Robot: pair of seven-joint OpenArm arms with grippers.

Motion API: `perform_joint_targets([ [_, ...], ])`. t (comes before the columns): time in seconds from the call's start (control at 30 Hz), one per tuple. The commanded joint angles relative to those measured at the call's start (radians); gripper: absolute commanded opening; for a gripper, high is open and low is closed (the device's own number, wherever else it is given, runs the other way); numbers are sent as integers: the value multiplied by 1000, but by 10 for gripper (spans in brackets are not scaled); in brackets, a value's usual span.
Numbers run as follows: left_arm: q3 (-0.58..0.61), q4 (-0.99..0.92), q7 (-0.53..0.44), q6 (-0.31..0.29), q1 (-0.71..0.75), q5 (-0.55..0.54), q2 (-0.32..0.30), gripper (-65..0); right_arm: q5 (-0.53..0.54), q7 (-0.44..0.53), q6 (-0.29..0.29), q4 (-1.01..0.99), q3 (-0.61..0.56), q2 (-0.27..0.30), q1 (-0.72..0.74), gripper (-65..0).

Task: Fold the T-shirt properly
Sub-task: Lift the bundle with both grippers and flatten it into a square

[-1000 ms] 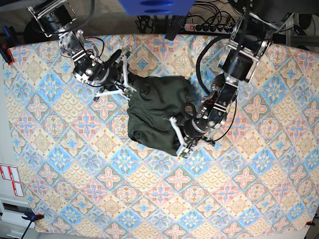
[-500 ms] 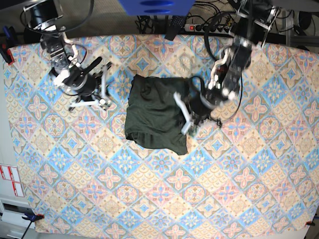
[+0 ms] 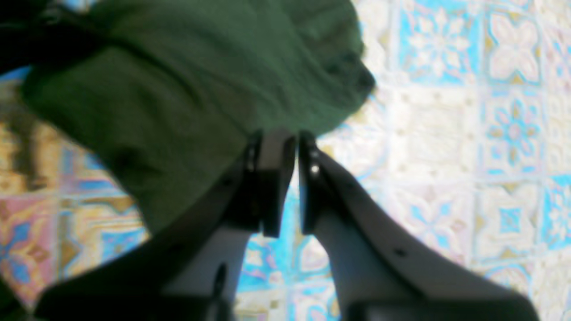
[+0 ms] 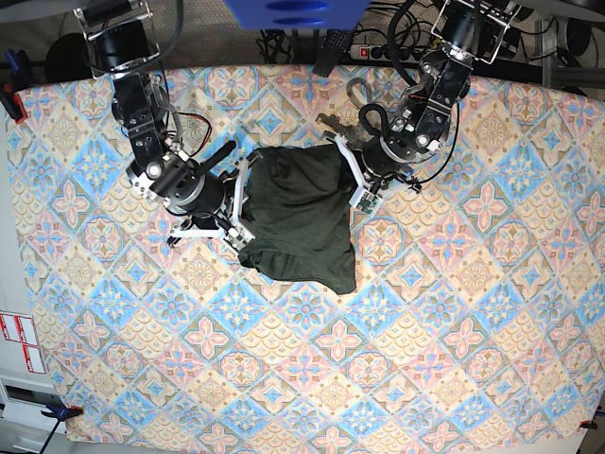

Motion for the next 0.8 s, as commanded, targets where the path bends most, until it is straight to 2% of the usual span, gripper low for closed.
perform_joint_targets([
  [0.0, -1, 6, -3, -2, 7, 0, -13, -650, 7, 16, 2, 6, 6, -9, 18, -595],
  [0.23, -4, 3, -3, -2, 48, 0, -29, -650, 7, 13, 2, -26, 6, -66, 24, -595],
  [0.33, -1, 3, -3, -2, 48, 0, -41, -650, 7, 11, 2, -26, -37, -81, 26, -595],
  [0.77, -8, 3, -3, -2, 42, 0, -43, -650, 6, 11, 2, -160, -215, -80, 35, -595],
])
